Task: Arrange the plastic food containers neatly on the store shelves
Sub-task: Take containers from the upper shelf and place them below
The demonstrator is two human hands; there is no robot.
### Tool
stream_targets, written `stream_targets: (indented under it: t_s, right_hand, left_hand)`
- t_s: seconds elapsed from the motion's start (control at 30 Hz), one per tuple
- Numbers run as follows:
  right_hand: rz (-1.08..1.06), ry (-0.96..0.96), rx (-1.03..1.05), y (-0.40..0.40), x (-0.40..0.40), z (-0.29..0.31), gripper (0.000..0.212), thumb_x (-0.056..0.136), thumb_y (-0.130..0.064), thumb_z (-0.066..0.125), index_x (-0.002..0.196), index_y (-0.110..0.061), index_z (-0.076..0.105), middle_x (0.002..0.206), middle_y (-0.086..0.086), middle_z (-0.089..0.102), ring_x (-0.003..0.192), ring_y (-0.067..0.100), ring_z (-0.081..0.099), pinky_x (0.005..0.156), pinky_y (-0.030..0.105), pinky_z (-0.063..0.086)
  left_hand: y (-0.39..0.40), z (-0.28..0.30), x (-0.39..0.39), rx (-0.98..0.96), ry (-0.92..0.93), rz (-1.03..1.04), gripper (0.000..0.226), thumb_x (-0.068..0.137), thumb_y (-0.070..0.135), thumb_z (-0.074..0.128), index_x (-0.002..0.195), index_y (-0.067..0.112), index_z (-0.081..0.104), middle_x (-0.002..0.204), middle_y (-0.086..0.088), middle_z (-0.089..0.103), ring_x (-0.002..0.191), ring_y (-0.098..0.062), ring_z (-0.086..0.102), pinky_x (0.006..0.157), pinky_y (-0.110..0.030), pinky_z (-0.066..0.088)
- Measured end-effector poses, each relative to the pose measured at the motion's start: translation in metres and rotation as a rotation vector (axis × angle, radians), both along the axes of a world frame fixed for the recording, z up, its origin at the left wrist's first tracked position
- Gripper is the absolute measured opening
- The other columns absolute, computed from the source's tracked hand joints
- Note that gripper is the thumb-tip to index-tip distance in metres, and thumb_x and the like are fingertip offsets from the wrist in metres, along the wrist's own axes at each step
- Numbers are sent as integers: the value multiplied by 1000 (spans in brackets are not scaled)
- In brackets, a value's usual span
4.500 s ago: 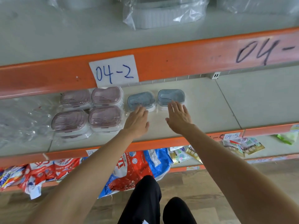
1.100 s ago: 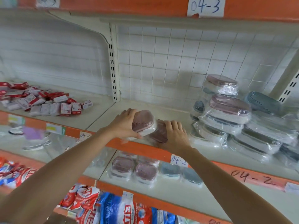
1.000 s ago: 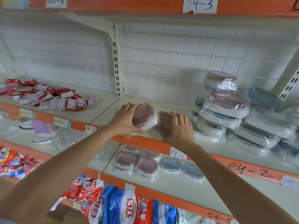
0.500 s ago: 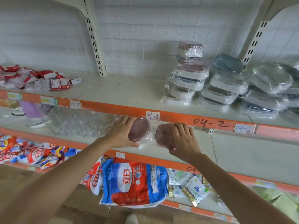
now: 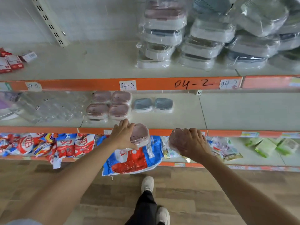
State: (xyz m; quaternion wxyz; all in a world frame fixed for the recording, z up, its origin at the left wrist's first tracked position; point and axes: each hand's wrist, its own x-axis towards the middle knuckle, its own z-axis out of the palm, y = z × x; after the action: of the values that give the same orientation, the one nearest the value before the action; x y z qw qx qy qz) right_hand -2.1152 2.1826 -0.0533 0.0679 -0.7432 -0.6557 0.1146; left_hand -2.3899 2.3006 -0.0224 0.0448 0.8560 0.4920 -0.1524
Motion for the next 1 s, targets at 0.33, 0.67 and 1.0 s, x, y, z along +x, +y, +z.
stream_targets:
  t_s: [0.33, 0.67, 1.0]
  right_hand:
    - [-30, -42, -4, 48, 16, -33, 86, 71, -55, 68, 141, -20, 31, 134, -1, 41, 126, 23, 35, 107, 32, 22]
    - [58, -4, -38, 137, -3, -110, 73, 74, -38, 74, 136, -19, 39, 140, 5, 38, 132, 23, 30, 110, 29, 16]
    - [13, -101, 44, 201, -32, -152, 52, 90, -17, 53, 139, -25, 37, 139, 5, 33, 134, 25, 25, 103, 35, 26]
  left_hand:
    - [48, -46, 42, 2, -84, 1, 85, 68, 52, 75, 130, 11, 35, 125, -9, 43, 112, -27, 45, 93, -37, 39]
    - [105, -144, 44, -1, -141, 43, 73, 77, 40, 72, 133, 11, 35, 129, -10, 40, 121, -28, 41, 104, -36, 32]
    - [142, -179, 44, 129, -129, 33, 71, 93, 28, 50, 151, 15, 12, 143, -14, 24, 134, -30, 22, 111, -38, 23]
